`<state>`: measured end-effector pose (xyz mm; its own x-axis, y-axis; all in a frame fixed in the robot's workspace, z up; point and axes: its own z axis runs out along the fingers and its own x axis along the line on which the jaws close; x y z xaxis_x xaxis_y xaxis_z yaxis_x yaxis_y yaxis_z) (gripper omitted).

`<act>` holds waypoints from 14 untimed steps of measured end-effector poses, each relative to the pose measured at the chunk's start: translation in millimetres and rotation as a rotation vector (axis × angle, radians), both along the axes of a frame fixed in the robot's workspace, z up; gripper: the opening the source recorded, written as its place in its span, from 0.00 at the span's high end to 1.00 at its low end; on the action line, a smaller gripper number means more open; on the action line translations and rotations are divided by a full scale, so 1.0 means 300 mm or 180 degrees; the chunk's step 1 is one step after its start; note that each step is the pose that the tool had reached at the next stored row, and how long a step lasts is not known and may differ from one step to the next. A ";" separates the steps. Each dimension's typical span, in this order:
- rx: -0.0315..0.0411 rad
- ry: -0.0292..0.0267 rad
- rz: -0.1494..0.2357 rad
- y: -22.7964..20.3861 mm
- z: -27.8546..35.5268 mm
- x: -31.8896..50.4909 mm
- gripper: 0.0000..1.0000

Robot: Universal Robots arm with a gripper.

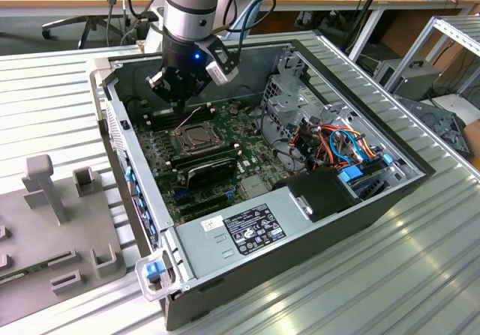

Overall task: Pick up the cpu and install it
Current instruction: 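Install the first cpu locking lever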

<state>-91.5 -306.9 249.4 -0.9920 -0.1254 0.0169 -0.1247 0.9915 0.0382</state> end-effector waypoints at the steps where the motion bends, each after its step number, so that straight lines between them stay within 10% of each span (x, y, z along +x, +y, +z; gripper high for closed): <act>1: 0.0000 0.0000 0.0000 0.000 -0.001 0.001 0.89; 14: 0.0000 0.0000 0.0000 0.000 -0.013 0.016 0.89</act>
